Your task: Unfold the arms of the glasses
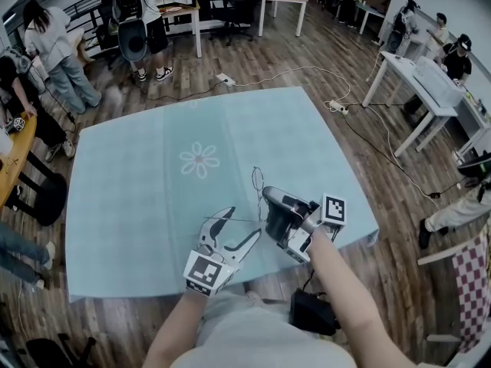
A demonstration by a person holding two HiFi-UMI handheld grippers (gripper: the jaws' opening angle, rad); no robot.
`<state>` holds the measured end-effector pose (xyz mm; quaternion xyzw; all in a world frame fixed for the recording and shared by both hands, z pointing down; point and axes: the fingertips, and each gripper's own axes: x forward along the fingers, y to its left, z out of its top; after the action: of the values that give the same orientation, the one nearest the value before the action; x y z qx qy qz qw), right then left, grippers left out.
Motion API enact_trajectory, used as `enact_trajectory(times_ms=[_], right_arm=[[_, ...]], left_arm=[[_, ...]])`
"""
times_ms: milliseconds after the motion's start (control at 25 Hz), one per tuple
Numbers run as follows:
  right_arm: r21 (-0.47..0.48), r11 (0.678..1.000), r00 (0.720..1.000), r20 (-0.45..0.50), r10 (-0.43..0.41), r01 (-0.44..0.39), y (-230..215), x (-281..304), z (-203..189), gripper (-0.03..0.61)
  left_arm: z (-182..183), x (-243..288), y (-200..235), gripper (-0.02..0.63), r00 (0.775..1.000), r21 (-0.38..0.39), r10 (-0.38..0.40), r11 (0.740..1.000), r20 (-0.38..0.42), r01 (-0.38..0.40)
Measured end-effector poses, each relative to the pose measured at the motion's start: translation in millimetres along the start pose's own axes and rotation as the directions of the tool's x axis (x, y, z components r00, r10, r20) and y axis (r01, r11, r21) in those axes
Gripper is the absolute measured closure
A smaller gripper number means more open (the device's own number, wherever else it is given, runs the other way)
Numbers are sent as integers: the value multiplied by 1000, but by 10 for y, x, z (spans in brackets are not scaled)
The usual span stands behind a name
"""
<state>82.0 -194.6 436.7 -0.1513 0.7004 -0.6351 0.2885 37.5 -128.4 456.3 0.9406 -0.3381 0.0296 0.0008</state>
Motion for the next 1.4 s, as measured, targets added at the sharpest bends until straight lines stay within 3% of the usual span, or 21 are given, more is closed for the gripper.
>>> enact_trajectory(times_ms=[320, 880, 1400], right_arm=[[28, 1000, 1000, -12, 7, -6, -29, 58, -86, 569], [15, 1000, 999, -42, -5, 5, 13, 3, -10, 569], [70, 997, 992, -125, 27, -18, 61, -27, -84, 569]], left_arm=[[-37, 68, 70, 305, 999, 15, 42, 999, -27, -42], [14, 31, 136, 305, 998, 22, 52, 998, -28, -52], [30, -164, 254, 305, 999, 27, 37, 999, -8, -37]])
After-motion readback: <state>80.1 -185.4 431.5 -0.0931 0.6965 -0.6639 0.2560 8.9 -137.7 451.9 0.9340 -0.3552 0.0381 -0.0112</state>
